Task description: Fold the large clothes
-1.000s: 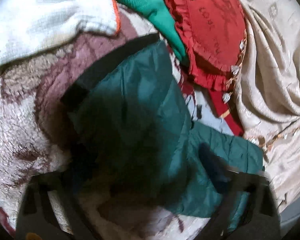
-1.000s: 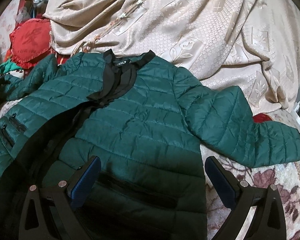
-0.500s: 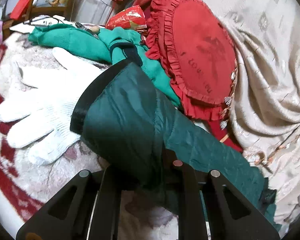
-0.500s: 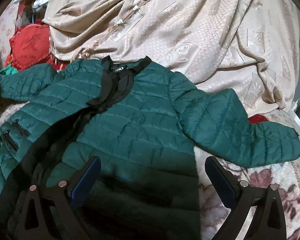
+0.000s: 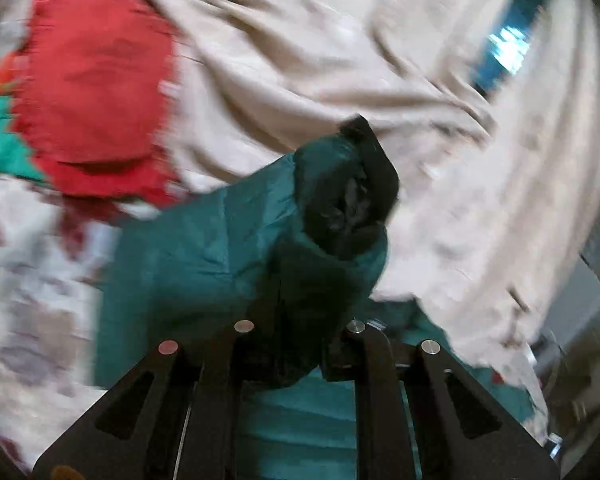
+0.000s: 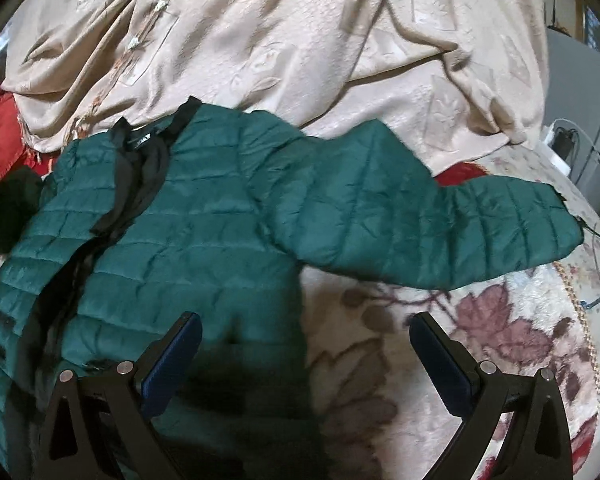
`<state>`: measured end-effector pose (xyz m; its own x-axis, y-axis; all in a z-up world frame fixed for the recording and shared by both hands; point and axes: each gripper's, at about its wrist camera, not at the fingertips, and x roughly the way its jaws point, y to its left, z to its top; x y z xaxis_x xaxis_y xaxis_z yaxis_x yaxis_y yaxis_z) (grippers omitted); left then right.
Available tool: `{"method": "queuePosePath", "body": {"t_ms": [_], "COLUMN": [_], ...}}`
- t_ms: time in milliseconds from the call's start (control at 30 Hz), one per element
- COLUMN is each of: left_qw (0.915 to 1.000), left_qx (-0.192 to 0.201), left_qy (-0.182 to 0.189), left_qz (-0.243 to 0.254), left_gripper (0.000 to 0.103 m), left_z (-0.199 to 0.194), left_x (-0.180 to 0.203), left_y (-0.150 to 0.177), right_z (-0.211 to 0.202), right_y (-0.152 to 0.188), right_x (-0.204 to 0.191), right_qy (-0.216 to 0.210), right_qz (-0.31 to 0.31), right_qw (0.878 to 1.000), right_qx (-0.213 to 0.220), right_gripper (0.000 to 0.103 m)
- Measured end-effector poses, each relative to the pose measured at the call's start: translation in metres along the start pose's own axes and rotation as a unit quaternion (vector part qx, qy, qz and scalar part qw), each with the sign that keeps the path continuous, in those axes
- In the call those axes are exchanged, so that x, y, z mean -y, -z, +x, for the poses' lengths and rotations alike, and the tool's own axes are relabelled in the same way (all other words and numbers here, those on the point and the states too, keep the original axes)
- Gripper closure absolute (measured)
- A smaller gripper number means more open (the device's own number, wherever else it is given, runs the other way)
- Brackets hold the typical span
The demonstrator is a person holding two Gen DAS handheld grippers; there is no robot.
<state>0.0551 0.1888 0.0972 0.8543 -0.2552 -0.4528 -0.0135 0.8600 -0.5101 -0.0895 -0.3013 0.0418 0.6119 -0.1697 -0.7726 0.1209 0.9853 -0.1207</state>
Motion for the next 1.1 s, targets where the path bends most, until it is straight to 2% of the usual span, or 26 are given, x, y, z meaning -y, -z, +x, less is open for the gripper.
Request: {"method": "queuePosePath", "body": {"t_ms": [167, 300, 400, 600, 700, 800, 933, 967, 1067, 1100], "left_qw": [0.9948, 0.9811, 0.9714, 0.9621, 0.9599, 0.9554, 0.9459, 0.9434, 0.9356, 0.9373], "left_qx": [-0.057, -0.115, -0.153, -0.226, -0.244, -0.265, -0.286, -0.29, -0.296, -0.287], "left_qy": [0.08, 0.145, 0.168, 0.146, 0.131, 0.124, 0.145, 0.152, 0.179, 0.182], "left_qz": [0.027, 0.055, 0.068, 0.042, 0.042, 0.041, 0.047, 0.051, 0.069, 0.077], "left_gripper": [0.091, 0.091, 0.091, 0.091, 0.091, 0.081, 0.043, 0.039, 0.039, 0.039], "left_z": [0.049, 0.097, 0.127, 0.186, 0.199, 0.203, 0.192, 0.184, 0.156, 0.143], "left_x": [0.08, 0.144, 0.176, 0.189, 0.186, 0.182, 0.186, 0.188, 0.186, 0.18], "left_y": [0.039, 0.084, 0.115, 0.167, 0.18, 0.189, 0.189, 0.187, 0.175, 0.166], "right_z": [-0.002, 0.001, 0.005, 0.014, 0.017, 0.021, 0.02, 0.017, 0.006, 0.001], "right_y": [0.009, 0.011, 0.012, 0.013, 0.012, 0.008, 0.002, 0.0, -0.007, -0.01], "right_x": [0.01, 0.019, 0.029, 0.043, 0.045, 0.043, 0.039, 0.037, 0.029, 0.023], "right_qy": [-0.019, -0.019, -0.018, -0.008, -0.006, 0.005, 0.013, 0.013, 0.004, 0.001], "right_qz": [0.015, 0.029, 0.046, 0.062, 0.064, 0.058, 0.063, 0.068, 0.081, 0.081], "right_qw": [1.0, 0.999, 0.998, 0.997, 0.997, 0.998, 0.998, 0.997, 0.997, 0.997], "right_qx": [-0.009, -0.018, -0.025, -0.037, -0.035, -0.033, -0.026, -0.021, -0.002, 0.009], "right_gripper": [0.0, 0.0, 0.0, 0.0, 0.0, 0.0, 0.0, 0.0, 0.0, 0.0]}}
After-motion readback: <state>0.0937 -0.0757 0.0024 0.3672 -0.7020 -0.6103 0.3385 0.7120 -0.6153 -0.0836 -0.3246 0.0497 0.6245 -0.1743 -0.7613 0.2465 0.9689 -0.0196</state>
